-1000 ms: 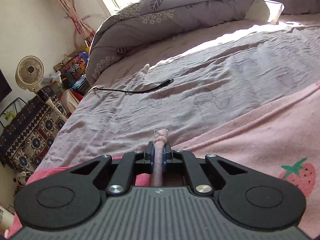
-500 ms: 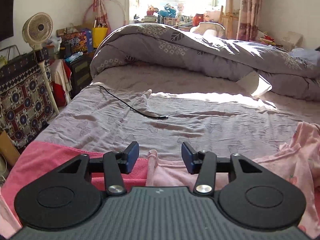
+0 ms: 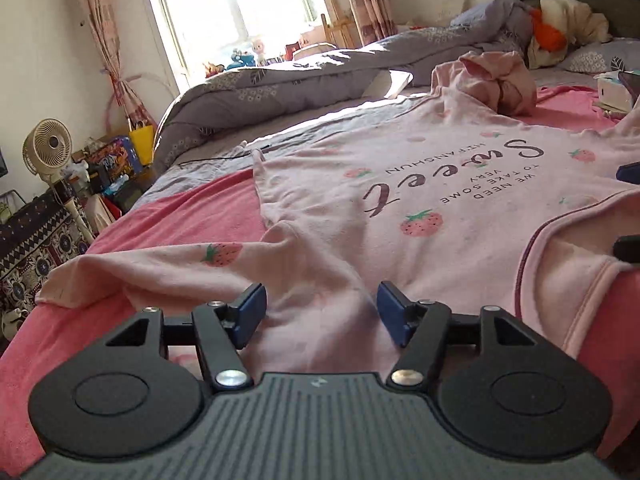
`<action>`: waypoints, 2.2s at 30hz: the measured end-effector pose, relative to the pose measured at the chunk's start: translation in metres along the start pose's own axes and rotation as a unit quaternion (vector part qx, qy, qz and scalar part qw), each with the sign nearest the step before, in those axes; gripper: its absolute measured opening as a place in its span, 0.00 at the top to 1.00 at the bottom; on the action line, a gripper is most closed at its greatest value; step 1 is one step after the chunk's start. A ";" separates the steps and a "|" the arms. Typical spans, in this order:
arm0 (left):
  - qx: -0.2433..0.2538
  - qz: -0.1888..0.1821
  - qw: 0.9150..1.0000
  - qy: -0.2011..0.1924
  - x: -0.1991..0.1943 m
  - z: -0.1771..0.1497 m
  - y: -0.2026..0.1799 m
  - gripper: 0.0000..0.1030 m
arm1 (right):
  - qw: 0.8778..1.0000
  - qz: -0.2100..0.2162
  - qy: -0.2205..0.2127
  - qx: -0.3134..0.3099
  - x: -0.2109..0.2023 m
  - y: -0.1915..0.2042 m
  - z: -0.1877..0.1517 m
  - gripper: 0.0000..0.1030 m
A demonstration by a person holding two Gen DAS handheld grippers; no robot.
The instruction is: Fold clothes
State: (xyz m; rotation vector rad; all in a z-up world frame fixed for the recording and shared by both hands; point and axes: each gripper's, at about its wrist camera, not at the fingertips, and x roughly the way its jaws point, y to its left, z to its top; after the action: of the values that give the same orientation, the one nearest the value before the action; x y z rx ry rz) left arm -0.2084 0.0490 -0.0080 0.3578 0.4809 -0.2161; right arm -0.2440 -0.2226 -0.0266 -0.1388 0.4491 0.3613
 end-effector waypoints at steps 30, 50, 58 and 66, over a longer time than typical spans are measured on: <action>-0.056 0.021 0.998 -0.012 -0.045 -0.032 0.006 0.22 | 0.991 -0.124 -0.002 0.052 -0.077 -0.045 -0.034 0.59; -0.042 0.020 0.999 -0.006 -0.044 -0.035 0.009 0.20 | 0.819 -0.283 0.048 -0.497 -0.034 -0.012 -0.089 0.95; -0.049 0.014 0.999 -0.003 -0.040 -0.035 0.013 0.15 | 0.850 -0.317 0.071 -0.415 -0.051 -0.057 -0.077 0.92; -0.058 0.012 0.998 -0.001 -0.039 -0.036 0.014 0.15 | 0.861 -0.240 0.034 -0.447 -0.053 -0.035 -0.076 0.60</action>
State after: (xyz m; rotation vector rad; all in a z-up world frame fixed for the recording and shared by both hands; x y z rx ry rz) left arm -0.2528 0.0801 -0.0149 0.2506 0.4845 -0.1646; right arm -0.3062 -0.2873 -0.0686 -1.1592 0.2686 0.0431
